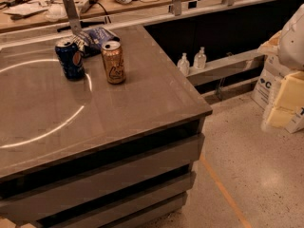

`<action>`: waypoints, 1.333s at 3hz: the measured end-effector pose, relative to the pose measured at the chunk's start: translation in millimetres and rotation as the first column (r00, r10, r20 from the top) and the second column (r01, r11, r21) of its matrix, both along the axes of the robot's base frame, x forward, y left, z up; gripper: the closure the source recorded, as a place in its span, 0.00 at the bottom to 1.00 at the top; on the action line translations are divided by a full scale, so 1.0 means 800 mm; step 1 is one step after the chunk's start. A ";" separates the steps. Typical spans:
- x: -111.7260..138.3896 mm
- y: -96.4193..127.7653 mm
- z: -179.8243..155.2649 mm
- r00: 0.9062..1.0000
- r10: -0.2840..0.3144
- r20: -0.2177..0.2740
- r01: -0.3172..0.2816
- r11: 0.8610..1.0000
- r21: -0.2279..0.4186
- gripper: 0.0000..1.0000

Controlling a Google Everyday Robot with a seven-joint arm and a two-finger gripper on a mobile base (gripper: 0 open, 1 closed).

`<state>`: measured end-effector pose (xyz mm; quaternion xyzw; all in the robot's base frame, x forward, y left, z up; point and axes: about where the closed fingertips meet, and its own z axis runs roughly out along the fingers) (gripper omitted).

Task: Knock orange can over

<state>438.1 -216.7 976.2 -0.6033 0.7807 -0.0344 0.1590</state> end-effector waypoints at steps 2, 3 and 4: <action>0.009 0.006 -0.001 0.999 0.014 0.036 -0.016 0.999 0.047 0.00; 0.058 0.042 -0.009 0.983 0.044 0.179 -0.095 0.953 0.288 0.00; 0.103 0.100 0.002 0.964 0.020 0.265 -0.156 0.849 0.504 0.00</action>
Offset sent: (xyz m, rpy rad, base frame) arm 0.0520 0.0344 0.0017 0.3702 -0.2602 0.1196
